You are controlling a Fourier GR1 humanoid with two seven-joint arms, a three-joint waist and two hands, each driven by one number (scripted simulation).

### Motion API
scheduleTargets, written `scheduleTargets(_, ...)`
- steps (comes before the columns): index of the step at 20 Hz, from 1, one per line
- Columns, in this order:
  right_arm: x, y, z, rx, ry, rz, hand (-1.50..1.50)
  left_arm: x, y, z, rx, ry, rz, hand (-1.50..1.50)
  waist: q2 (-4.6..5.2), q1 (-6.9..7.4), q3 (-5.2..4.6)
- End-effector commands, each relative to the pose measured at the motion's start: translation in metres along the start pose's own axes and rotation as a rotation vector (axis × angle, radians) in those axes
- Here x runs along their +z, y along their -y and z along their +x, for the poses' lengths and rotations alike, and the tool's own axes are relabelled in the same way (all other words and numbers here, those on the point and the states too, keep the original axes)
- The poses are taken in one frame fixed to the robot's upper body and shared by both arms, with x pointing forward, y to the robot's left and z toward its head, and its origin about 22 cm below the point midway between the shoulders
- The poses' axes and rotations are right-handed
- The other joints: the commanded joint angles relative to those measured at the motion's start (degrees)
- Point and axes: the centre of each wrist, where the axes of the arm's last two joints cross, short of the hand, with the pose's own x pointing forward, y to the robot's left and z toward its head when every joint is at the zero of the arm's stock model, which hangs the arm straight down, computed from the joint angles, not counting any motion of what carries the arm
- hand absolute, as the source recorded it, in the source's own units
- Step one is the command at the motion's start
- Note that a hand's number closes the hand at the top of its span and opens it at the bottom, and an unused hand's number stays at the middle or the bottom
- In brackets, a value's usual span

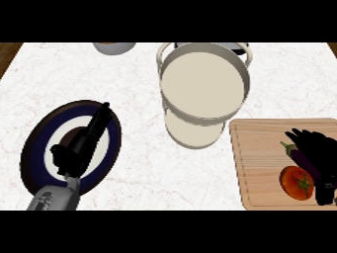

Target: Pick the eggplant from the cutting board and place it in the tiered basket

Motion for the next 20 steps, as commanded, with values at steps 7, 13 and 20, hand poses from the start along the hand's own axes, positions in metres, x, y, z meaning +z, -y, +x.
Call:
scheduleTargets(7, -0.013, -0.004, 0.007, -0.097, 0.184, -0.108, 1.50, -0.002, -0.001, 0.004, 0.008, -0.005, -0.004, 0.00, -0.01, -0.06, 0.00)
scheduleTargets(13, -0.011, 0.001, 0.035, -0.095, 0.185, -0.128, 1.50, -0.004, 0.010, -0.002, -0.005, -0.012, -0.009, 0.00, -0.04, -0.14, -0.02)
scheduleTargets(20, 0.000, -0.015, -0.110, -0.352, -0.035, -0.281, 1.50, -0.012, 0.013, 0.014, -0.007, 0.010, 0.004, 0.00, 0.04, -0.47, 0.06)
